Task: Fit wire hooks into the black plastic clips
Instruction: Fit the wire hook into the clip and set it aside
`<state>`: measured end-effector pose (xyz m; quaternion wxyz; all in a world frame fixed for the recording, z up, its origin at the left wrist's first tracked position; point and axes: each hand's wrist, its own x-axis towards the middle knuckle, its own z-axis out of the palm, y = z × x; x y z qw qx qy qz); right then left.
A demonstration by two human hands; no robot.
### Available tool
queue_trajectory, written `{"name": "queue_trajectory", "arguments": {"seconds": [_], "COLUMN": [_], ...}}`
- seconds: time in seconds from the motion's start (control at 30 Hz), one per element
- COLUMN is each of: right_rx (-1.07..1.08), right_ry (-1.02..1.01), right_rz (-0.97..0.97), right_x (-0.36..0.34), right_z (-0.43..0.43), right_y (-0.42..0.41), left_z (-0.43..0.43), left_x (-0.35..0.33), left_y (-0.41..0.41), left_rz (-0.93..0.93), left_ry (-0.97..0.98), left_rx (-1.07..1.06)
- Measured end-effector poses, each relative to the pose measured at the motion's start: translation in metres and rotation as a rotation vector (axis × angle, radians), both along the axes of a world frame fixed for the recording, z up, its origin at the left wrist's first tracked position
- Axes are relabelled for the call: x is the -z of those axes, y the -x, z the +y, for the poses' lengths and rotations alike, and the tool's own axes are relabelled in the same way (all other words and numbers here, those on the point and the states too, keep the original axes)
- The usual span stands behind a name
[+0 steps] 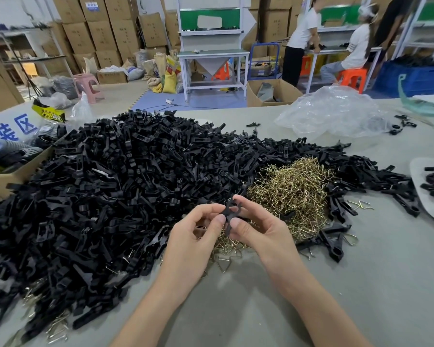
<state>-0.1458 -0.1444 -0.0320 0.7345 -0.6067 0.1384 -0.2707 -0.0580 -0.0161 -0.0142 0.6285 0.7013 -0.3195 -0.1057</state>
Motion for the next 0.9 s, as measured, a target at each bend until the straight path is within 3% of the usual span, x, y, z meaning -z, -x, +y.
{"name": "queue_trajectory", "arguments": {"seconds": [0.57,0.9], "right_rx": [-0.028,-0.035], "right_ry": [-0.041,-0.042], "right_rz": [0.009,0.011], "right_x": [-0.0012,-0.0031], "right_z": [-0.0014,-0.0022], "right_y": [0.0028,0.0038], "left_z": [0.0045,0.0061], "left_x": [-0.0024,0.0013], "left_y": [0.0028,0.0019], "left_rz": [-0.061,-0.326], "left_ry": [-0.030,-0.062], "left_rx": [0.028,-0.013]}}
